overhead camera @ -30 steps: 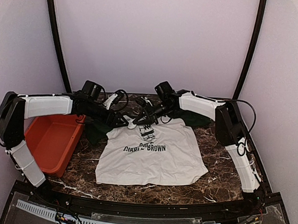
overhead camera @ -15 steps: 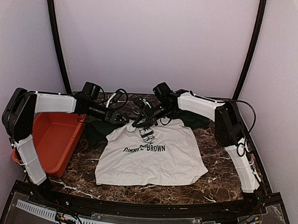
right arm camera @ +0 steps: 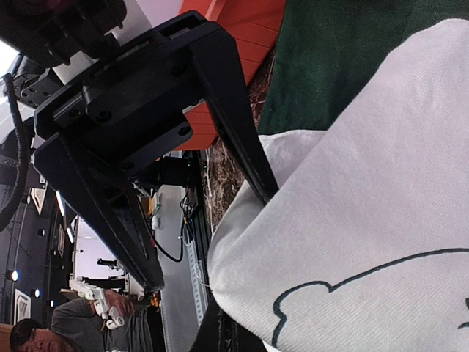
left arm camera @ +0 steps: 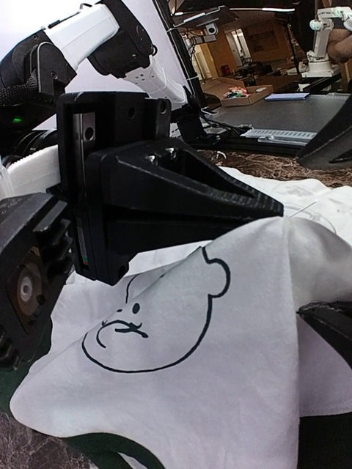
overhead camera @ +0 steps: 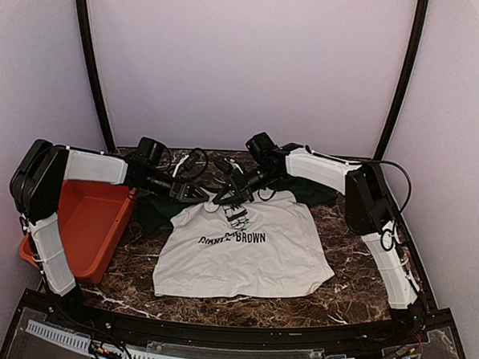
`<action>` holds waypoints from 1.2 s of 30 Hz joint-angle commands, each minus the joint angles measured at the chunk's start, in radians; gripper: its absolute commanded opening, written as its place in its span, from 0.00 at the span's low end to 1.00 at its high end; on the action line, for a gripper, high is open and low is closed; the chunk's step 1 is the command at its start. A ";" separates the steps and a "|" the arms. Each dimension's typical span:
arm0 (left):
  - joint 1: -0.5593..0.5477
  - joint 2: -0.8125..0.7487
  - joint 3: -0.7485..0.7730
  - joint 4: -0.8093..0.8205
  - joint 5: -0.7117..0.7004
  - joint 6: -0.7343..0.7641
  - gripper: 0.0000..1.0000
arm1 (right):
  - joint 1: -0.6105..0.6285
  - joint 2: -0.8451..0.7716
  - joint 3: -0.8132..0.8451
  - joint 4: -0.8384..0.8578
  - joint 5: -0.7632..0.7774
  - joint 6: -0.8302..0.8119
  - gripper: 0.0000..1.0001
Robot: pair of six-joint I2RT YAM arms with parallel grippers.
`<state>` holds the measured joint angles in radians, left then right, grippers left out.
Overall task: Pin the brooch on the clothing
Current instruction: Pin the brooch to the flattened clothing.
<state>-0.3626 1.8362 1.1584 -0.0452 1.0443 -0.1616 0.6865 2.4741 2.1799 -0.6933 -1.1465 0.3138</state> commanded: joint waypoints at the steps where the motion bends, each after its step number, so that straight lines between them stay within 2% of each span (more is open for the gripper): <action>1: 0.001 0.005 0.021 -0.011 0.033 0.005 0.60 | 0.008 -0.060 0.015 -0.006 -0.008 -0.025 0.00; 18: -0.004 0.033 0.018 0.018 0.075 -0.020 0.49 | 0.008 -0.057 0.027 -0.011 -0.004 -0.023 0.00; 36: -0.029 0.079 0.078 -0.101 0.080 0.062 0.39 | 0.008 -0.045 0.050 -0.042 -0.003 -0.043 0.00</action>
<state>-0.3843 1.9091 1.2144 -0.0959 1.1076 -0.1345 0.6865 2.4737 2.1975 -0.7315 -1.1427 0.2966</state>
